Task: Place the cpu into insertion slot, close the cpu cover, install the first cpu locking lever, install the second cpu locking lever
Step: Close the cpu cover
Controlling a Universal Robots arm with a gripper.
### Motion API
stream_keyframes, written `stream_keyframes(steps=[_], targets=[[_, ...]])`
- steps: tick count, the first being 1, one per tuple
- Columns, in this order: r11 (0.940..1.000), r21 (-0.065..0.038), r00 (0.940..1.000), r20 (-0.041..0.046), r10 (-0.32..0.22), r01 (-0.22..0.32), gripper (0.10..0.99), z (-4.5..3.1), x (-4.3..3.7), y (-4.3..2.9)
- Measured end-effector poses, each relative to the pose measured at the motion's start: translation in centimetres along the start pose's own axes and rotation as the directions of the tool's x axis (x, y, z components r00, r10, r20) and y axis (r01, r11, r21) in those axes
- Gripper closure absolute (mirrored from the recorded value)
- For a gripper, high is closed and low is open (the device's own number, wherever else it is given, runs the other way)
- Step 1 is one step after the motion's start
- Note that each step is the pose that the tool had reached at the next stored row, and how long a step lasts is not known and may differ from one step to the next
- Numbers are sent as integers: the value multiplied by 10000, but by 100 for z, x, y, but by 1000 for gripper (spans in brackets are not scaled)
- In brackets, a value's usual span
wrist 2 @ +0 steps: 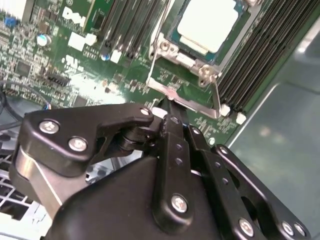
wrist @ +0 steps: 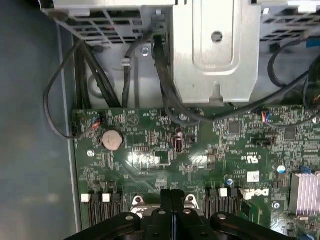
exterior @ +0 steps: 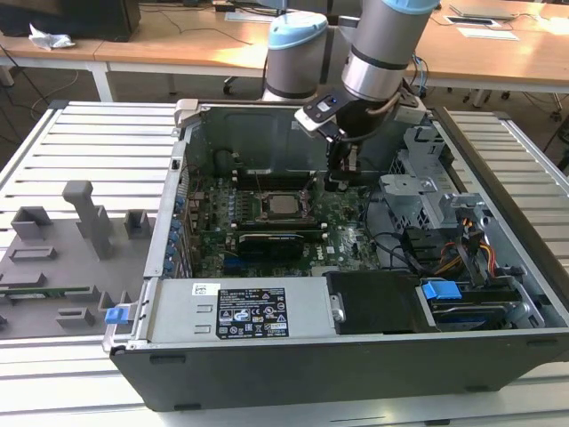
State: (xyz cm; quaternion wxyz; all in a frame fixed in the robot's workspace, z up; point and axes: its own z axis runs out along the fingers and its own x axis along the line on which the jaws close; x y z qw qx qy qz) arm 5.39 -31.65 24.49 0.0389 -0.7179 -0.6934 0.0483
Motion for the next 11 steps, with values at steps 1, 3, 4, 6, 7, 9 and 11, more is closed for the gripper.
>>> stream_keyframes(steps=[1,3,4,6,7,9,11], targets=[[10000,-32,10000,-2,1,-1,980,4,-1,-32],[9999,-122,10000,-7,3,-3,980,15,-4,-123],[9999,-161,10000,-9,2,-2,980,19,-5,-156],[9997,-241,10000,-11,4,-5,980,27,-8,-220],[9996,-284,10000,-12,3,-4,980,31,-9,-252],[9992,-408,10000,-17,5,-6,980,41,-11,-329],[9957,-923,9999,-108,-3,-7,980,61,-15,-443]])
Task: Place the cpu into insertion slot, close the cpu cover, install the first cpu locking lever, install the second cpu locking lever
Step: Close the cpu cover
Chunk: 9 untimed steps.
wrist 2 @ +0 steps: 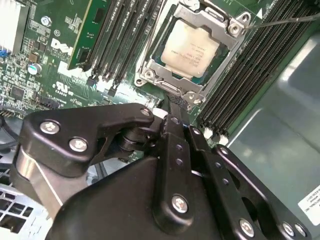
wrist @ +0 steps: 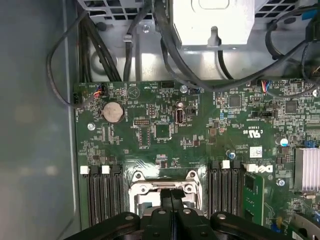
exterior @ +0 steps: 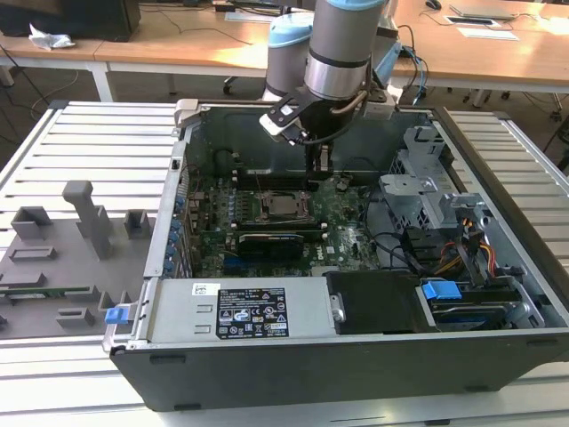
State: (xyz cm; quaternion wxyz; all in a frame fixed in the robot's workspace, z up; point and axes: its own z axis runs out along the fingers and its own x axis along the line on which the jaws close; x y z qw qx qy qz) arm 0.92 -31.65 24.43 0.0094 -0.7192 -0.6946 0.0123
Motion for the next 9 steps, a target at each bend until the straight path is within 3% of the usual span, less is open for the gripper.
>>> stream_keyframes(steps=[6,9], targets=[[9996,-300,10000,-20,-2,1,980,38,-6,-171],[9986,-524,10000,-30,-6,4,980,68,-11,-287]])
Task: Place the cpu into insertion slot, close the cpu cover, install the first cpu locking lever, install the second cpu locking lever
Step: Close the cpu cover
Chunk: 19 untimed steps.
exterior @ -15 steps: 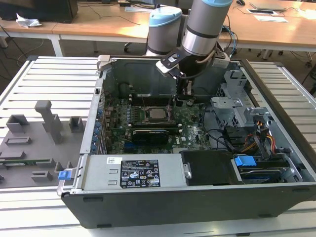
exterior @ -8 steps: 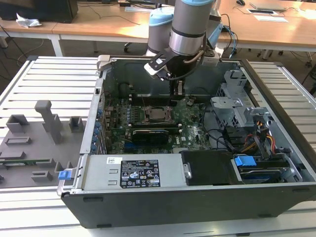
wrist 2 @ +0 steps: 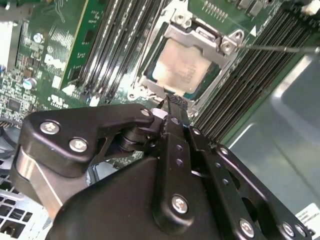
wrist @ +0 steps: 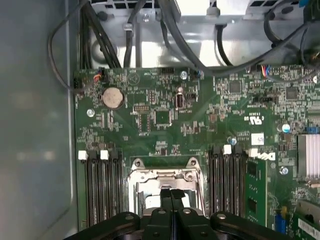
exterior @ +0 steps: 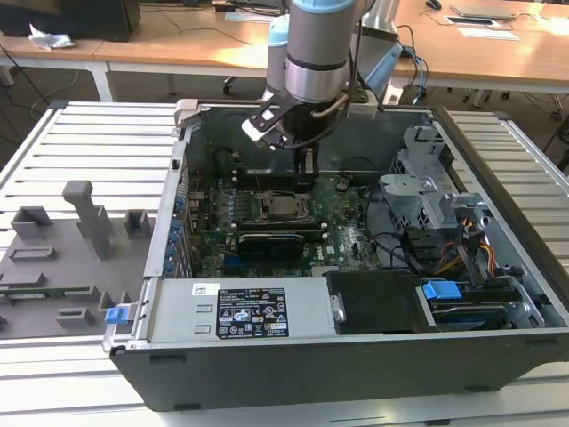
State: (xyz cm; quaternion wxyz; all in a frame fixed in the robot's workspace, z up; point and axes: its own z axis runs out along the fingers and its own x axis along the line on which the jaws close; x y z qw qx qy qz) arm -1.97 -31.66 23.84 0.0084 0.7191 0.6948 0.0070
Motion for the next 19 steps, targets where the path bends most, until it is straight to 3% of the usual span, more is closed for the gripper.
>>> stream_keyframes(steps=[3,6,13,16,19], targets=[[9999,-132,10000,-13,-8,8,980,45,-45,-112],[9999,-136,10000,-11,-14,13,980,83,-50,-177],[9997,-139,9998,7,-205,205,980,88,-50,-187],[9979,-138,9980,54,-624,625,980,87,-48,-188],[9912,-140,9913,51,-1313,1313,980,87,-48,-188]])
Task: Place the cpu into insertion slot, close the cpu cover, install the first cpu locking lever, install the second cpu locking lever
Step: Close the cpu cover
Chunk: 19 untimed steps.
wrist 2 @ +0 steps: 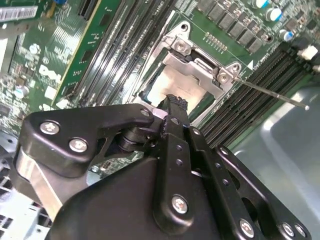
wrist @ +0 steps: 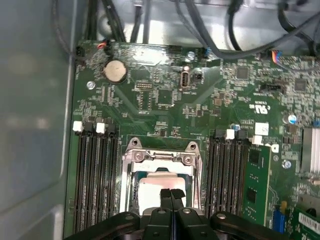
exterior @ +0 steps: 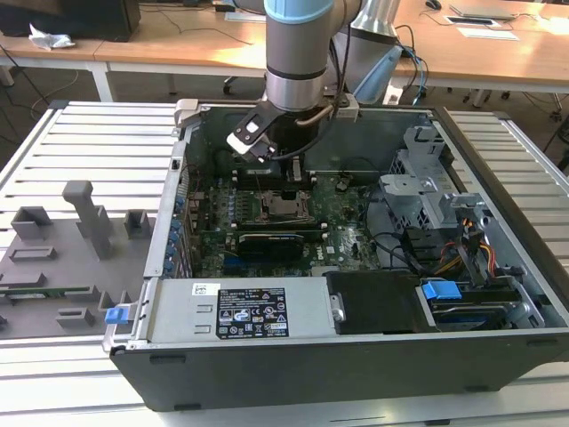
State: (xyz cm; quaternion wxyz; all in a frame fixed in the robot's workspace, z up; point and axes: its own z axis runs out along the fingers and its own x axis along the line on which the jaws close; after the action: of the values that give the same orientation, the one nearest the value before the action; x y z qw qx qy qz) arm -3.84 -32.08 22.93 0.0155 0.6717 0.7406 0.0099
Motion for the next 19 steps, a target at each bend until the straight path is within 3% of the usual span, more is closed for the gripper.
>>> stream_keyframes(steps=[4,5,10,13,14,16,19], targets=[[9951,-10,9951,-30,-984,984,980,0,0,0],[9903,-16,9903,-44,-1390,1390,980,1,0,0],[9722,-31,9722,-76,-2342,2342,980,2,0,0],[9551,-44,9551,-97,-2961,2961,980,3,0,0],[9450,-50,9449,-107,-3272,3272,980,3,0,0],[9322,-58,9321,-118,-3620,3620,980,3,0,0],[9072,-72,9071,-136,-4207,4206,980,4,0,0]])
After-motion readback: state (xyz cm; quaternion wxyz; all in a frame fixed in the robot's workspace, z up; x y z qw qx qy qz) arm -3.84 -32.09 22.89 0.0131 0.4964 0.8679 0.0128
